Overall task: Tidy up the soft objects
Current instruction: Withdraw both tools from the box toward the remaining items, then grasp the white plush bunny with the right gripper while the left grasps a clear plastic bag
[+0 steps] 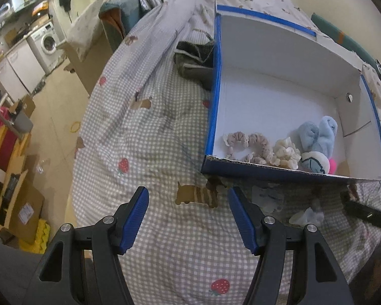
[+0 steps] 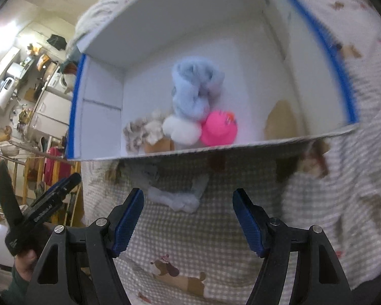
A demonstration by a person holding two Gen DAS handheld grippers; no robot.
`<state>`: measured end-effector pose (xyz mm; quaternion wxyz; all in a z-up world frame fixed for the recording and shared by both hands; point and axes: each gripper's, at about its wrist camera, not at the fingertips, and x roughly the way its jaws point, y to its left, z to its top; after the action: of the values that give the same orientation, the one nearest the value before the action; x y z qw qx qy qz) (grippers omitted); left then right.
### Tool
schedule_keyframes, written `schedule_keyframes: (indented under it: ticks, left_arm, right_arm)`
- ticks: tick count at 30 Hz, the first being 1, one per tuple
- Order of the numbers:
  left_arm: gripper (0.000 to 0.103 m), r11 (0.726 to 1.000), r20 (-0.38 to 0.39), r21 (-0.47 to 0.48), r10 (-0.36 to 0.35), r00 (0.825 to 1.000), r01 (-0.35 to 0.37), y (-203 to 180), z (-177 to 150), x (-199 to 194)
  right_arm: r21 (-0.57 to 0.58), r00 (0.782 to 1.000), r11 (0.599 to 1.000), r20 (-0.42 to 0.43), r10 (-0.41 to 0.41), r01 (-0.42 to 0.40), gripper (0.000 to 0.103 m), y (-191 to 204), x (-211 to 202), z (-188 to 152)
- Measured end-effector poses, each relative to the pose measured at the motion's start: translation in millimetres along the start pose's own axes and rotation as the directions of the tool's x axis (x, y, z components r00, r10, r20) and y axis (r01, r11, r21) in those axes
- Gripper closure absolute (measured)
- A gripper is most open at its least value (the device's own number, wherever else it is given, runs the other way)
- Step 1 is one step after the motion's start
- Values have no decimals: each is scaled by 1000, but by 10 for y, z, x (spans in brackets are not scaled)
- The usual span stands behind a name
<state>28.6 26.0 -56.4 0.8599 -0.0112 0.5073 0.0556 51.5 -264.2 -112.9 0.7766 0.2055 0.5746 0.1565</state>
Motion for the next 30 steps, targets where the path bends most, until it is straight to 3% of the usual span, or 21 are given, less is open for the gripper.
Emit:
schedule_keyframes:
  ticks: [10,16,17,19,21,26,30]
  left_arm:
    - [40,1000,-65,-15,-27,998,26,-27,15,137]
    - [40,1000,-87,-12,-22,996,21,-46,32,206]
    - [40,1000,-90,-9,-18,996,17,-54,35,224]
    - [40,1000,-99,-4,-12,995,12,-71,40,265]
    - [40,1000,-113,-3,-13,993,13,-90,41,315]
    - [40,1000,-136,14,-16,991,18,-183,40,410]
    - [40,996,-167,62,-60,984,72,-345,16,489]
  right_arm:
    - [-87,984,992,-145,-106,94,26,220,732,71]
    - [-208,973,969,-157,-169,134,27,457,935,20]
    - [-227,972,964,-153,-179,142,31,483,956,7]
    - [-254,971,955,-143,-192,152,59,530,987,-1]
    - [-250,975,959,-139,-171,133,71,539,980,11]
    - [-262,985,959,-108,-138,105,77,562,826,36]
    - [-247,990,965,-82,-111,88,77,491,618,-15]
